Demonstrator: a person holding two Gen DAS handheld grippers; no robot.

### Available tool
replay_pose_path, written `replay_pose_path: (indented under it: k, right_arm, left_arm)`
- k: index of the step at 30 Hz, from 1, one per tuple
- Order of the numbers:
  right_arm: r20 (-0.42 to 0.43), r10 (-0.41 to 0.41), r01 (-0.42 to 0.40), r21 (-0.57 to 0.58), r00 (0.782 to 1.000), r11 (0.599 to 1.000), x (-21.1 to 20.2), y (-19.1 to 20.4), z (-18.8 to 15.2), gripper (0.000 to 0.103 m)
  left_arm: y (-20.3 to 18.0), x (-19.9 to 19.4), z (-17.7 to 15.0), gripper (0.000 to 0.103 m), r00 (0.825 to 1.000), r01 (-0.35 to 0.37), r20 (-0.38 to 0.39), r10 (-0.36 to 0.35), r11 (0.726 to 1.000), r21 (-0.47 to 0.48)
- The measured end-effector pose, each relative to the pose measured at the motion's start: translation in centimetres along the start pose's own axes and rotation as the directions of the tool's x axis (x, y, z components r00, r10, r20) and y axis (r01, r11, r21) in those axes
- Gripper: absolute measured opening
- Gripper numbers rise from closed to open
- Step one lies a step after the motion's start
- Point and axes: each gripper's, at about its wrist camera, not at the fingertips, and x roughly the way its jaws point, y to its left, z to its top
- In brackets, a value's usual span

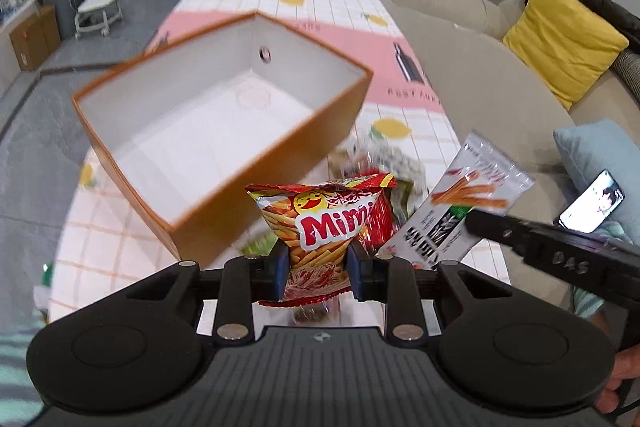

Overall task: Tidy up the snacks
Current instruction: 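Carry both packets over the orange box and open both grippers to drop them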

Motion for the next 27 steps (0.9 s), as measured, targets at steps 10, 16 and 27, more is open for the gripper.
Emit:
replay_pose_path:
  k: [10,16,27]
  right_arm:
    - [0.083,0.132,-0.121,-0.129,0.988,0.984,0.9,5.0,6.7,0.005]
    - [0.047,0.212,-0.202,-0.149,0.976,0.968,5.7,8.7,11.4,0.005]
    - [-0.172,0.182,-0.215,-0.196,0.968,0.957,15.2,12.4,13.1,0.005]
  left_arm:
    - [3.0,-0.5,6.1,0.032,0.998,-0.054,0.031,0.055,0.998,-0.02]
    - [5.1,1.1,9.3,0.032,0.993,-0.11,0.036,0.111,0.993,-0.029]
    - [8.8,6.6,10.7,0.032,0.98,-0.17,-0.099,0.171,0.985,0.021]
